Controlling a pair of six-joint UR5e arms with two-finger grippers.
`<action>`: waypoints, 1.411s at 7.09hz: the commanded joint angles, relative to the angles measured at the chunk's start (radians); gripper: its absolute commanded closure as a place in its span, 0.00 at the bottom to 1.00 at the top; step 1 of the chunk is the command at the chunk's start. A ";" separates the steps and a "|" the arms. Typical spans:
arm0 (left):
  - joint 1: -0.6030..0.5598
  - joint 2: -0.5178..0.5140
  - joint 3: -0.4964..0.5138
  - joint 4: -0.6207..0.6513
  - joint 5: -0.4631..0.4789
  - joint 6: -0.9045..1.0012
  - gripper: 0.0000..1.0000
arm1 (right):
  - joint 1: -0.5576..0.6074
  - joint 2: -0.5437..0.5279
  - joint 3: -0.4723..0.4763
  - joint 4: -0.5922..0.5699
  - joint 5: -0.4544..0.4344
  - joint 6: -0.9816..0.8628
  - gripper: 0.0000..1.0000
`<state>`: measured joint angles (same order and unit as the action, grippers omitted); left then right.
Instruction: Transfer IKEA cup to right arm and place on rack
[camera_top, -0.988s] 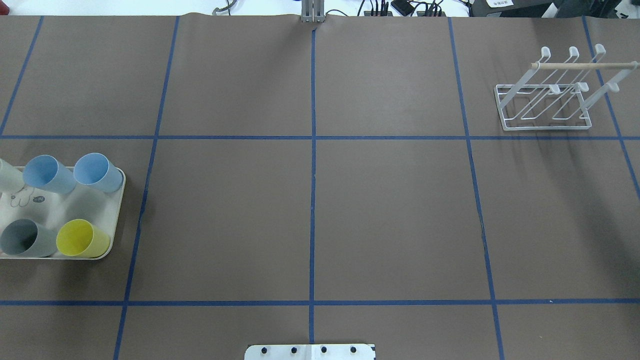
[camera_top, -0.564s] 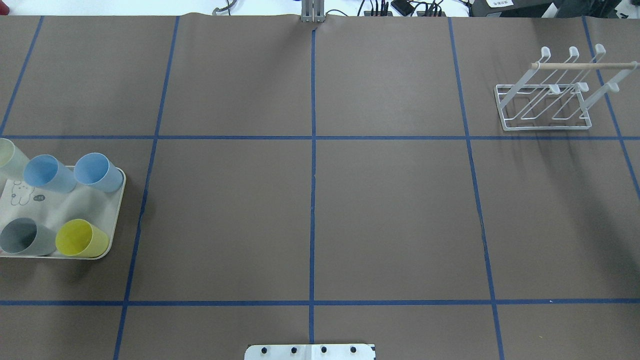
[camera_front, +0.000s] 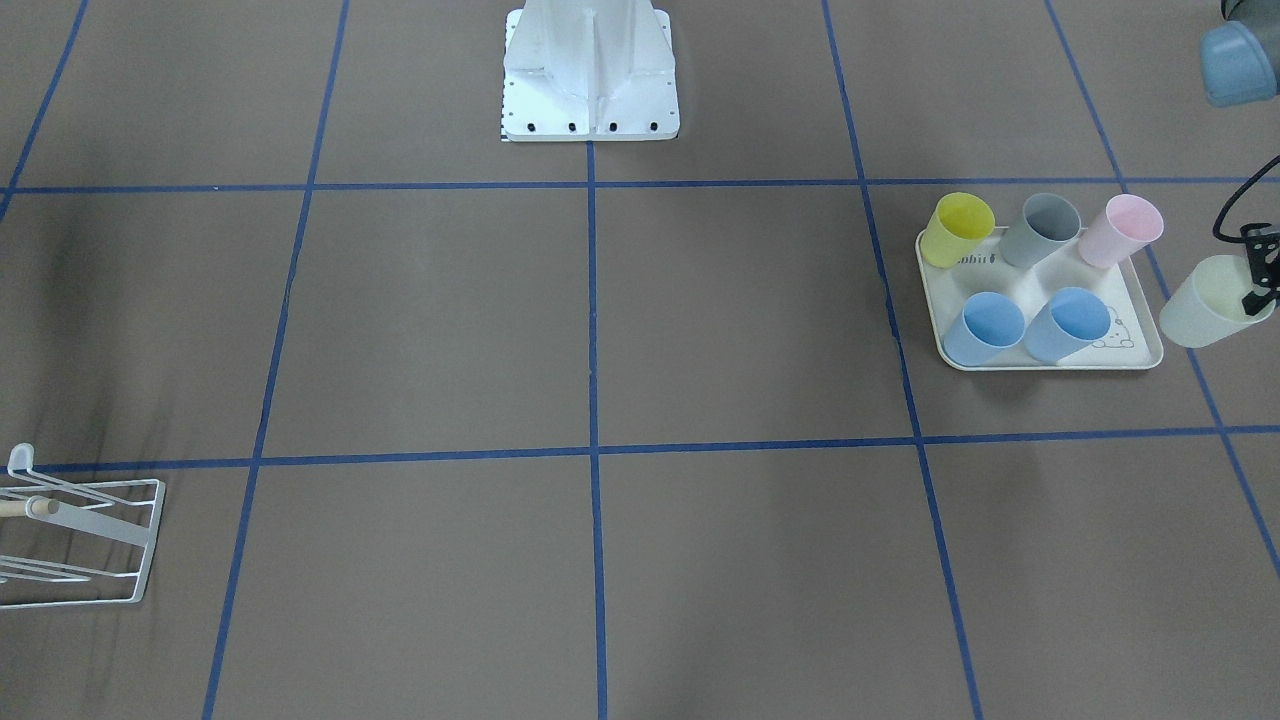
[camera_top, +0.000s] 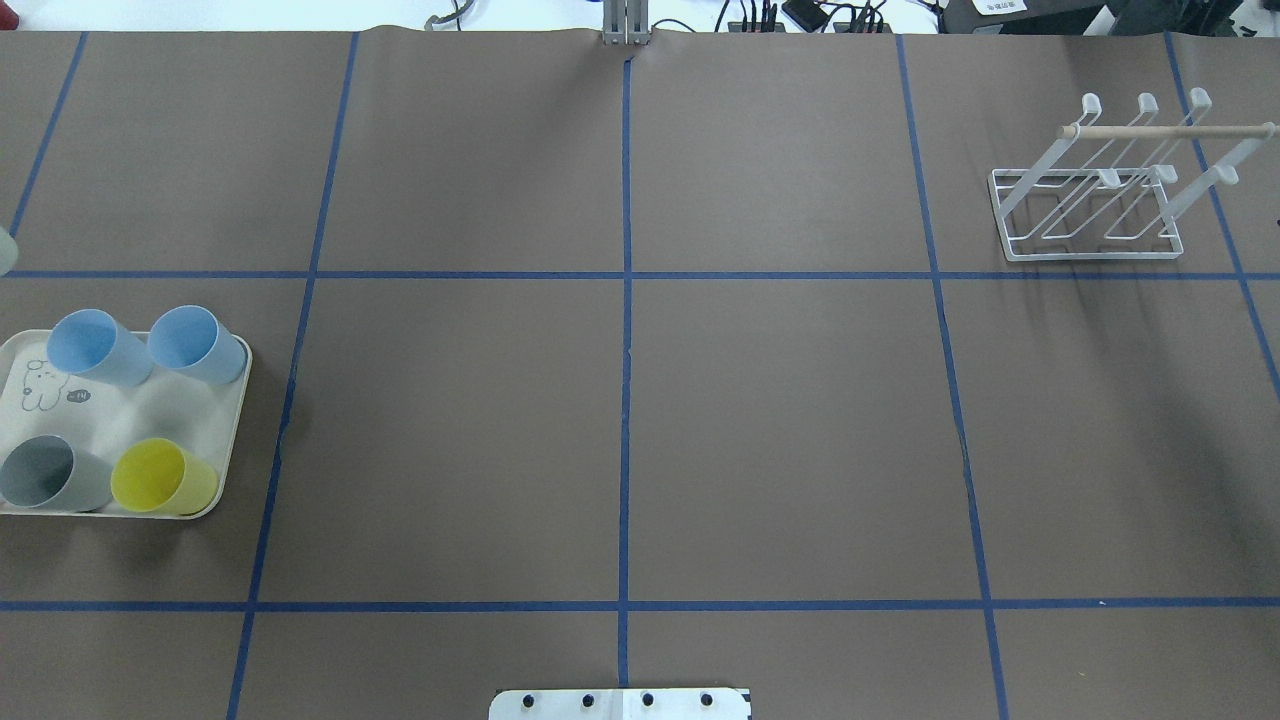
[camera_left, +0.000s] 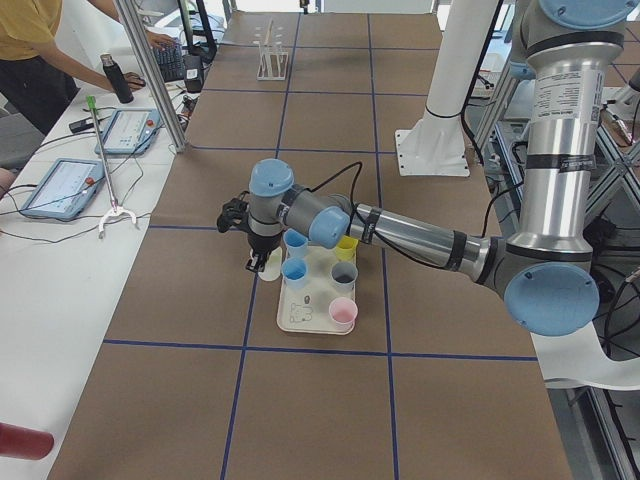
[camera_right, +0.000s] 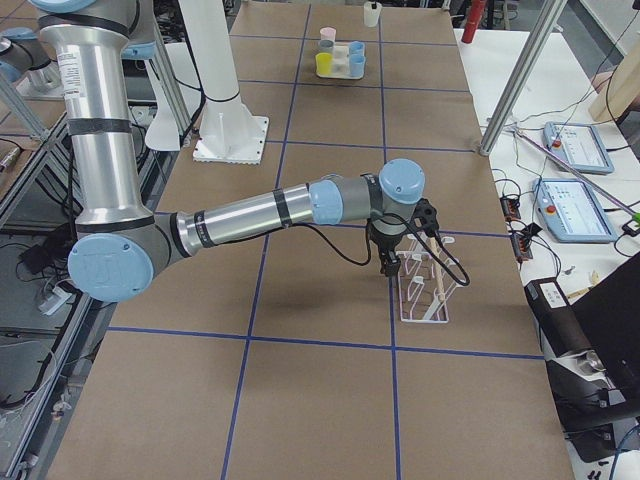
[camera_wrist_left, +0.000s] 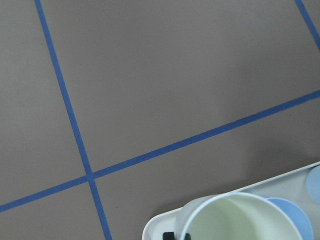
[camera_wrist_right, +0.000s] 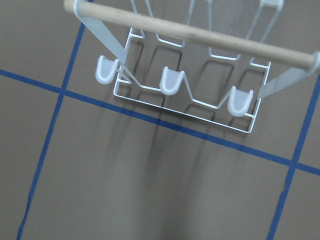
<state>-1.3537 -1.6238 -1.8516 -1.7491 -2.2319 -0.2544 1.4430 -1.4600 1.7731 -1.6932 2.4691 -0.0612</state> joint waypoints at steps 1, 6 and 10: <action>0.013 -0.086 -0.128 0.063 -0.102 -0.347 1.00 | -0.024 0.074 0.009 0.001 0.068 0.160 0.00; 0.521 -0.494 -0.025 -0.559 0.029 -1.546 1.00 | -0.298 0.206 0.034 0.662 0.042 1.271 0.01; 0.723 -0.538 0.210 -1.339 0.425 -2.005 1.00 | -0.444 0.291 0.034 1.309 -0.125 2.095 0.01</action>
<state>-0.6488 -2.1605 -1.7058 -2.9137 -1.8485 -2.1785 1.0386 -1.1798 1.8071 -0.6064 2.4090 1.7849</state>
